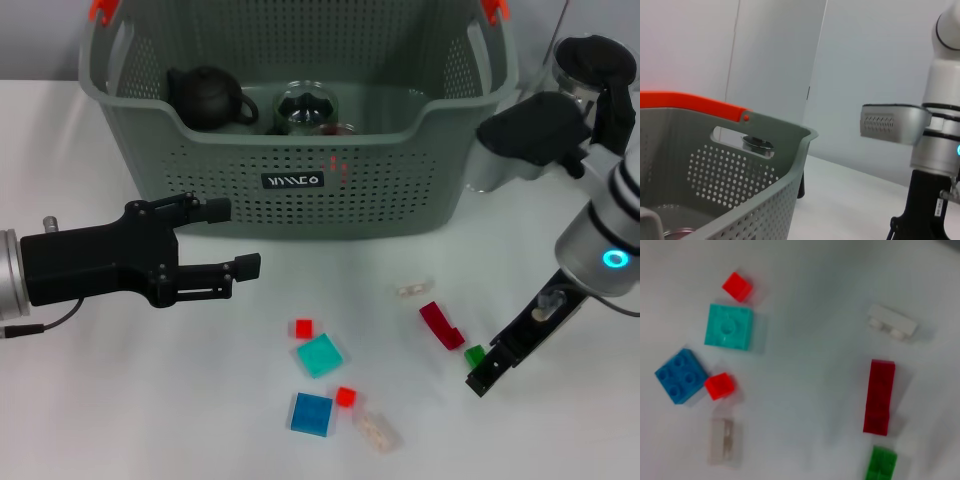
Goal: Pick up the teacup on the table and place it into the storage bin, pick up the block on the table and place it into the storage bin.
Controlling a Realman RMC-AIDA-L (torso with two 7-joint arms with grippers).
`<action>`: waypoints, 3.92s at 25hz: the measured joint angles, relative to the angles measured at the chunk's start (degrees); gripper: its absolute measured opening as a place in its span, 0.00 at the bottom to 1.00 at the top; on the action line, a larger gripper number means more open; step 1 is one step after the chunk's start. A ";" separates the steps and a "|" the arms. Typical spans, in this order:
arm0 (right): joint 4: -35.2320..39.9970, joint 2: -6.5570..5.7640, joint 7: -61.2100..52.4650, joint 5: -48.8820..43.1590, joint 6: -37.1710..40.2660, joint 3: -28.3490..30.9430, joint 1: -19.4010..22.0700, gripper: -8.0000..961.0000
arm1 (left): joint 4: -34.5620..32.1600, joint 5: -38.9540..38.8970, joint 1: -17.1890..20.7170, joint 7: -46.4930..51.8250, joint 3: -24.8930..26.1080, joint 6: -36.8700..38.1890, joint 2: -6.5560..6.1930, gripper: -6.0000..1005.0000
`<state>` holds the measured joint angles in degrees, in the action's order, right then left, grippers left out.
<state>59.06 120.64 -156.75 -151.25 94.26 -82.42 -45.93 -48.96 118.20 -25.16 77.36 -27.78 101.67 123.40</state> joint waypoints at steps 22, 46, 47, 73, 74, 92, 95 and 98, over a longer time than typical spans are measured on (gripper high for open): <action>-1.74 0.03 -4.29 2.43 -6.03 -7.40 -0.08 0.68 | 0.20 0.01 0.40 -0.96 0.22 -0.88 0.18 0.86; -3.46 -0.04 -4.32 0.65 -8.21 -8.10 -0.17 0.54 | 0.27 0.01 0.52 -0.98 0.36 -0.81 0.27 0.86; -3.72 -0.06 -4.31 0.67 -8.36 -8.21 -0.29 0.54 | 0.28 0.01 0.54 -0.99 0.36 -0.83 0.27 0.86; -3.68 0.04 -4.52 1.03 -8.61 -10.62 -0.71 0.33 | 0.27 0.01 0.70 -1.08 0.36 -0.86 0.27 0.86; -3.67 0.04 -4.52 1.04 -8.57 -10.61 -0.72 0.31 | 0.27 0.01 0.72 -1.13 0.42 -0.86 0.27 0.86; 22.82 -0.48 1.41 4.88 8.31 8.43 3.79 0.21 | 0.24 -0.36 0.76 -1.16 1.26 -0.20 0.20 0.86; 25.41 -0.54 4.52 10.66 11.13 16.63 0.83 0.21 | 0.26 -0.41 0.91 -1.15 1.33 -0.16 0.29 0.86; 25.46 -0.58 8.17 13.90 10.30 23.05 -3.09 0.21 | 0.27 -0.48 1.00 -1.15 1.35 -0.15 0.35 0.86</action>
<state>84.52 120.06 -148.57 -137.35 104.56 -59.38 -49.02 -48.69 117.73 -24.16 76.21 -26.43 101.52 123.74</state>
